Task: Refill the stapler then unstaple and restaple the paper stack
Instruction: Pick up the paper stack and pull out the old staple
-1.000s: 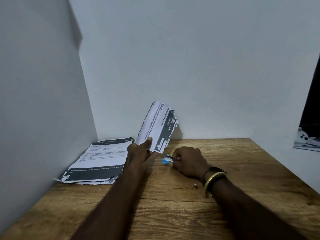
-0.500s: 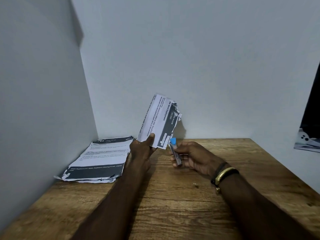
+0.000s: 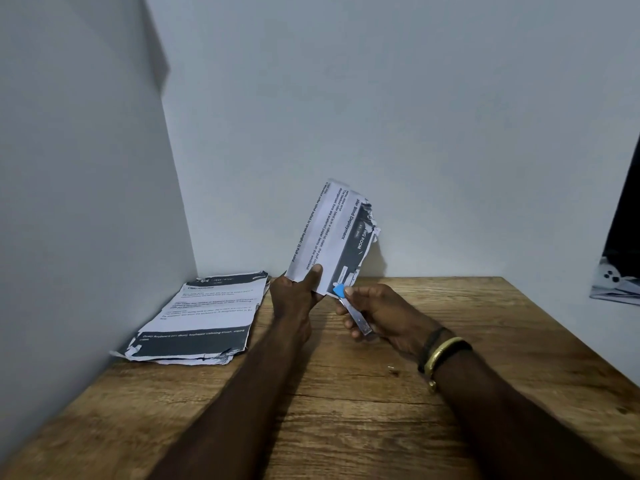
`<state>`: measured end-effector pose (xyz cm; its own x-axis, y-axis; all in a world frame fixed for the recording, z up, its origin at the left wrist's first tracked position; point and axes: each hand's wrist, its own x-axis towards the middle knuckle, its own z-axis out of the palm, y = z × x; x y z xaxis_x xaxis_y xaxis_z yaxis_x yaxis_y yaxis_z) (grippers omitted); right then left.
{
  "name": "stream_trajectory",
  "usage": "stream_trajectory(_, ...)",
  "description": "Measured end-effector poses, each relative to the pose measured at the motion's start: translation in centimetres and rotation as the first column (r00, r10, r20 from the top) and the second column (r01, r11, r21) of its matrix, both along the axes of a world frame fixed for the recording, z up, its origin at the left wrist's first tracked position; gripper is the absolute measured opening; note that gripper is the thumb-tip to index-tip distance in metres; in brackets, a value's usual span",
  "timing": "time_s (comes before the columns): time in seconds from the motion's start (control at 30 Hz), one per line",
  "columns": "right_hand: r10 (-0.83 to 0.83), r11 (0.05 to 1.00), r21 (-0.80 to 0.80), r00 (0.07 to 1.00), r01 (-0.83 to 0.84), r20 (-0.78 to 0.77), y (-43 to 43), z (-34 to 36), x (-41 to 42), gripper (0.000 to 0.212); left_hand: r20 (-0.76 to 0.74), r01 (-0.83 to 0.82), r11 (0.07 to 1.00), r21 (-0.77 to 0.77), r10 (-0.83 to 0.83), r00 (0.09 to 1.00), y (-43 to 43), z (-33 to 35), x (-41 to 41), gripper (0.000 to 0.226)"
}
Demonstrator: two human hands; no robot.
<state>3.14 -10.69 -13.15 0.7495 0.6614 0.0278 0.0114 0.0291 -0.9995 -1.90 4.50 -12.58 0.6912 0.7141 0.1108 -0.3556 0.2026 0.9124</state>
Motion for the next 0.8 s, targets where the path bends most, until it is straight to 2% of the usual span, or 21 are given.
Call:
stream_trajectory(0.2,-0.079,0.996,-0.038,0.993,0.082,0.087,0.5,-0.1,-0.5,0.034,0.035,0.008,0.999,-0.042,-0.007,0.999,-0.1,-0.2,0.1,0.008)
stream_trajectory(0.47,-0.171,0.983,-0.020,0.958,0.180,0.228,0.6,0.2,-0.5,0.030,0.025,0.011,0.996,-0.090,-0.009,1.000,-0.1,-0.2,0.4,0.018)
stream_trajectory(0.6,-0.120,0.991,-0.025,0.950,0.132,0.288,0.5,0.4,-1.1,0.029,0.005,-0.137,0.986,-0.092,0.138,0.990,0.5,-0.3,0.5,0.027)
stream_trajectory(0.67,-0.077,0.973,-0.151,0.869,0.172,0.489,0.5,0.4,-1.5,0.035,0.017,-0.210,0.969,-0.130,0.214,0.977,1.0,-0.3,0.4,0.024)
stream_trajectory(0.7,-0.020,0.939,-0.254,0.775,0.231,0.632,0.5,0.3,-1.6,0.039,0.022,-0.237,0.960,-0.148,0.243,0.970,1.3,-0.3,0.4,0.018)
stream_trajectory(0.77,0.149,0.800,-0.436,0.567,0.412,0.810,0.8,-0.1,-1.9,0.041,0.017,-0.263,0.952,-0.157,0.268,0.963,1.6,-0.4,0.4,0.014)
stream_trajectory(0.8,0.208,0.743,-0.475,0.512,0.472,0.834,1.0,-0.2,-2.1,0.042,0.010,-0.261,0.953,-0.154,0.265,0.964,1.6,-0.3,0.4,0.016)
